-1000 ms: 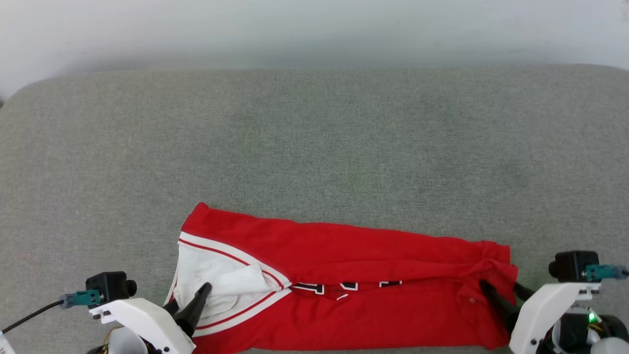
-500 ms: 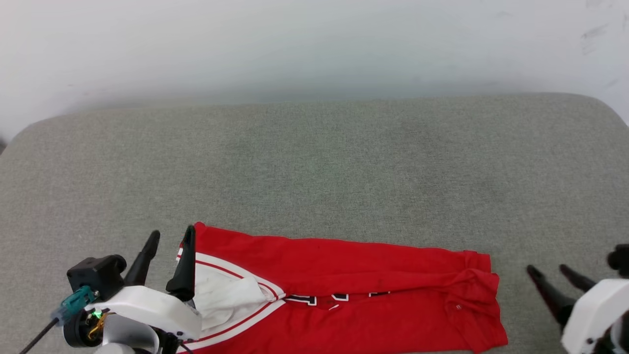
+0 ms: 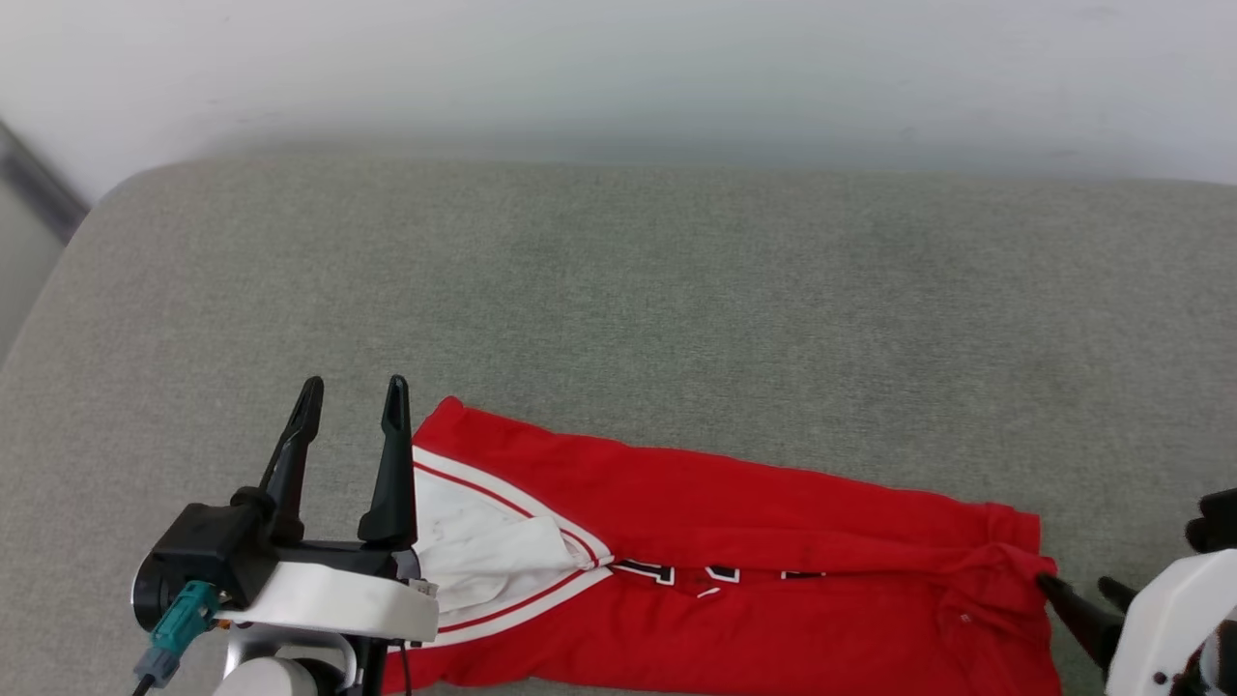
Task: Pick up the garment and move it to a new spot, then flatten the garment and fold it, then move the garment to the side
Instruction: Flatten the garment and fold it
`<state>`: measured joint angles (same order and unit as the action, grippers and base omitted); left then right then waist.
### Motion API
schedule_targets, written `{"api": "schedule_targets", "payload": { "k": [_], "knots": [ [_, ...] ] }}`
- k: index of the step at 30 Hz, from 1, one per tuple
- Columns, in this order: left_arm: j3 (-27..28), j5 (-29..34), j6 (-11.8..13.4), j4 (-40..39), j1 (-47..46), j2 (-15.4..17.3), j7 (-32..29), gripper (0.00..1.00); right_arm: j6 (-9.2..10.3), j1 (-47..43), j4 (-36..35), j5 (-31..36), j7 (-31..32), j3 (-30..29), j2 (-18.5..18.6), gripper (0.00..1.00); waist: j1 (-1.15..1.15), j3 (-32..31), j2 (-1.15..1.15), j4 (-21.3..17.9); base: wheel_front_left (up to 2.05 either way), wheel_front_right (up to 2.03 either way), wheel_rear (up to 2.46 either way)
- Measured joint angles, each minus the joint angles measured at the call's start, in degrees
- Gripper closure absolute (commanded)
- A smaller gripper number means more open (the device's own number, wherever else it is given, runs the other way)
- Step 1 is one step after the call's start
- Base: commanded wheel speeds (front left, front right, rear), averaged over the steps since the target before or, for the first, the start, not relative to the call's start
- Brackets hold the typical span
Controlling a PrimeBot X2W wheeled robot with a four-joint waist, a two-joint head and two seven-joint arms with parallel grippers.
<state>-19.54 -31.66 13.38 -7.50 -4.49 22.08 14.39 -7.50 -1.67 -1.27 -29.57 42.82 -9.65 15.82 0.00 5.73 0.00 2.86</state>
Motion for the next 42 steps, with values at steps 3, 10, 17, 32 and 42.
{"api": "schedule_targets", "payload": {
  "k": [3,10,17,32,42],
  "knots": [
    [-0.63,1.32,-0.03,-0.78,-0.57,-0.33,0.20,0.00,0.00,0.52,2.38,-0.01,0.66,1.19,-2.16,0.00,0.00,1.38,0.00,1.50,0.00,0.00,0.00],
    [-1.62,2.85,-0.10,-0.99,-1.13,-0.41,0.35,0.00,0.00,3.05,9.81,-1.59,-0.14,4.75,-3.12,0.00,0.01,3.63,0.00,4.27,0.00,0.00,0.00],
    [-1.41,2.81,0.04,0.12,-1.07,-0.51,0.42,0.00,0.01,4.91,12.71,-3.66,-0.52,7.89,-2.58,1.00,0.01,2.63,0.00,4.29,0.00,0.00,0.00],
    [-0.58,2.61,1.21,1.32,0.98,0.67,0.34,0.00,-0.02,9.03,14.43,-2.72,-2.49,3.98,2.70,1.00,0.01,-1.36,0.00,-0.72,0.00,0.00,0.00],
    [-0.88,2.60,1.22,1.58,1.03,0.60,0.34,0.00,0.00,7.03,12.79,-5.12,2.26,-8.88,1.46,1.00,0.00,-1.37,0.00,-2.25,0.00,0.00,0.00]
  ]
}}
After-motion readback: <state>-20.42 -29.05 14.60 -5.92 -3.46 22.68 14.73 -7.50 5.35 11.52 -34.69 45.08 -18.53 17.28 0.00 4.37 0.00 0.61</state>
